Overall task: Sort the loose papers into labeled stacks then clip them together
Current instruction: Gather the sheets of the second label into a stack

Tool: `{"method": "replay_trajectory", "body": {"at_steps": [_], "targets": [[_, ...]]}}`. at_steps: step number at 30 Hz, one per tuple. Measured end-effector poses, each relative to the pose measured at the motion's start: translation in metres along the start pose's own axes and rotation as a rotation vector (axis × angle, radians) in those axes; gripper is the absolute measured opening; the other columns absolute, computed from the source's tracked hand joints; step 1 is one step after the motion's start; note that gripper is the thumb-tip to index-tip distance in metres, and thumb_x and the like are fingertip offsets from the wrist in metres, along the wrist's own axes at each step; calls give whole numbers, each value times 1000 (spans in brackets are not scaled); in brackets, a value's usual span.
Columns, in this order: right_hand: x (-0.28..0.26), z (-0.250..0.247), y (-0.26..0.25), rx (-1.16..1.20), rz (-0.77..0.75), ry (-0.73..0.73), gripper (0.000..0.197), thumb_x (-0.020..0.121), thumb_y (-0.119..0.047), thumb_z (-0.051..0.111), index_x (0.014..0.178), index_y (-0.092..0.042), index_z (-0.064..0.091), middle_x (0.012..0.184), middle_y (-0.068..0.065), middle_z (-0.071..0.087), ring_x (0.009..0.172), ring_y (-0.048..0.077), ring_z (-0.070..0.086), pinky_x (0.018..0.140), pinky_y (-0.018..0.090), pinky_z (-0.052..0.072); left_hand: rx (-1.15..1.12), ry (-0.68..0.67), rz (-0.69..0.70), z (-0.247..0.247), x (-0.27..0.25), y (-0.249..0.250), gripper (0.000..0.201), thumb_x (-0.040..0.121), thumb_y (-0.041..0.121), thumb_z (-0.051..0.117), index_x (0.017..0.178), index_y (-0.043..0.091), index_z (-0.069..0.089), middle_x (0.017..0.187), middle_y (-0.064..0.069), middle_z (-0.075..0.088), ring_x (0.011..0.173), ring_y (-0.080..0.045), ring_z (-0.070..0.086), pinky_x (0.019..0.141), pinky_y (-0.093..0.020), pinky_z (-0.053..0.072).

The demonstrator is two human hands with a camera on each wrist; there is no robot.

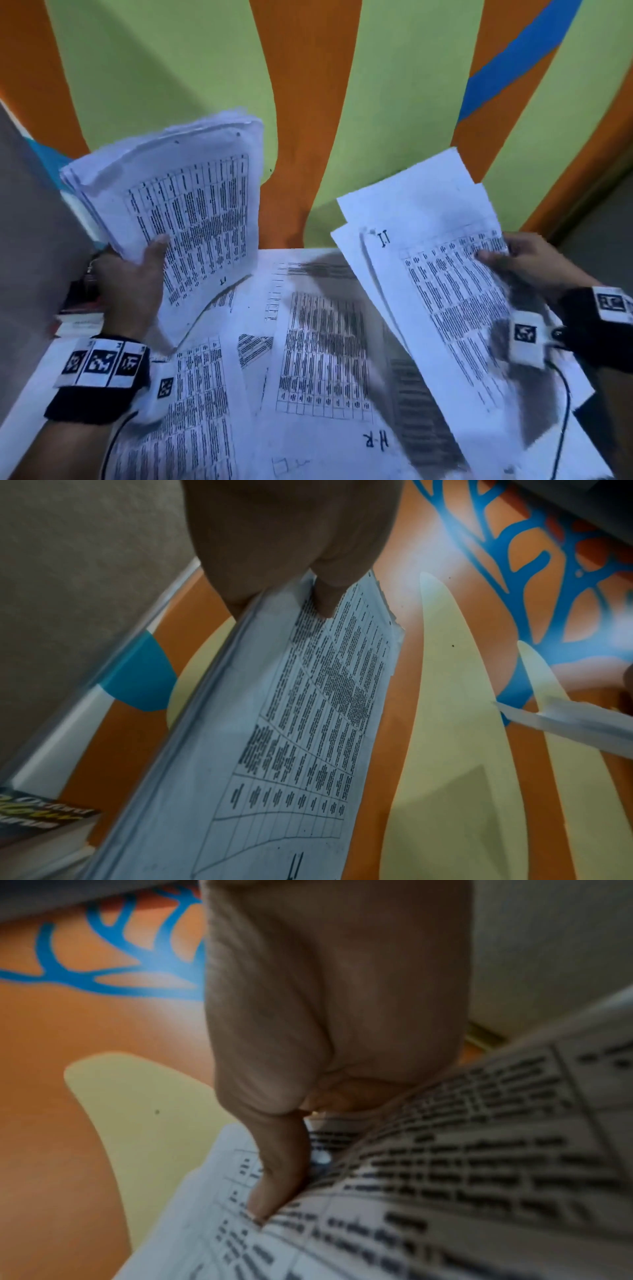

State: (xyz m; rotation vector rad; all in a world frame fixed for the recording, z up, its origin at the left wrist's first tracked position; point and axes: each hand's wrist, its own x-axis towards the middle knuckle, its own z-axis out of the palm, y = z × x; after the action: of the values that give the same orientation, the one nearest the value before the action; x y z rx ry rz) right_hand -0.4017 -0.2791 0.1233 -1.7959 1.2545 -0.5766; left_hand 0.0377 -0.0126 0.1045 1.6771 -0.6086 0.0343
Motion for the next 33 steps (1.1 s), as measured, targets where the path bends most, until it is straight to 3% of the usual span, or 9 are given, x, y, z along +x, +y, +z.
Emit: {"method": "replay_trajectory", "body": {"at_steps": [3, 6, 11, 15, 18, 21, 27, 30, 33], "targets": [[-8, -2, 23, -198, 66, -138, 64, 54, -65, 80, 86, -10, 72, 77, 15, 72, 69, 16, 61, 68, 34, 48, -49, -42, 18, 16, -7, 7, 31, 87, 25, 67, 66, 27, 45, 69, 8, 50, 53, 13, 49, 50, -20, 35], [-17, 40, 47, -336, 152, -183, 41, 77, -46, 72, 84, -6, 70, 82, 7, 75, 76, 12, 68, 72, 28, 52, -69, -85, 25, 31, -15, 8, 26, 86, 26, 68, 69, 18, 50, 74, -8, 53, 65, -15, 51, 58, -25, 38], [-39, 142, 45, -237, 348, -12, 34, 90, -23, 63, 62, -11, 47, 63, 4, 53, 54, 13, 48, 49, 21, 37, -35, -140, 45, 49, -26, 13, 33, 86, 25, 68, 63, 13, 47, 68, -7, 50, 58, -15, 46, 40, -17, 32], [-37, 216, 45, -370, 418, -4, 29, 90, -31, 59, 101, -4, 56, 118, 18, 50, 106, 30, 57, 83, 39, 56, 12, -156, 76, 53, -34, 24, 41, 87, 19, 67, 54, 20, 43, 69, -4, 49, 34, 10, 43, 35, -4, 28], [-37, 242, 42, -563, 429, 33, 41, 89, -32, 62, 122, -10, 51, 131, 14, 41, 123, 32, 43, 90, 42, 49, -11, -162, 66, 51, -37, 27, 29, 87, 19, 67, 75, -7, 60, 68, -1, 51, 37, 9, 45, 43, -10, 36], [-35, 249, 42, -556, 393, 36, 35, 89, -17, 60, 121, -8, 48, 122, 14, 56, 110, 31, 58, 83, 37, 51, -36, -156, 32, 47, -35, 27, 23, 86, 23, 68, 77, 6, 56, 61, 4, 49, 47, 2, 48, 65, -27, 41], [-31, 226, 30, -222, 195, 102, 62, 84, -5, 65, 136, -8, 32, 85, 5, 59, 85, 28, 64, 65, 33, 53, -38, -131, 67, 41, -34, 27, 25, 87, 23, 67, 68, 12, 54, 65, 2, 53, 48, 7, 53, 56, -24, 40], [-26, 178, 7, -169, 40, 150, 17, 82, -11, 70, 92, -4, 58, 71, 9, 55, 75, 26, 59, 57, 29, 38, -54, -90, 51, 40, -25, 19, 29, 86, 27, 67, 64, 19, 51, 67, 2, 54, 54, 6, 56, 63, -34, 47], [-16, 112, -14, -48, -40, 222, 19, 82, -18, 72, 70, -9, 60, 62, 2, 58, 64, 15, 52, 55, 26, 38, -81, -50, 58, 40, -19, 14, 19, 86, 32, 67, 77, 19, 57, 79, -4, 58, 74, -17, 59, 72, -36, 49]]}}
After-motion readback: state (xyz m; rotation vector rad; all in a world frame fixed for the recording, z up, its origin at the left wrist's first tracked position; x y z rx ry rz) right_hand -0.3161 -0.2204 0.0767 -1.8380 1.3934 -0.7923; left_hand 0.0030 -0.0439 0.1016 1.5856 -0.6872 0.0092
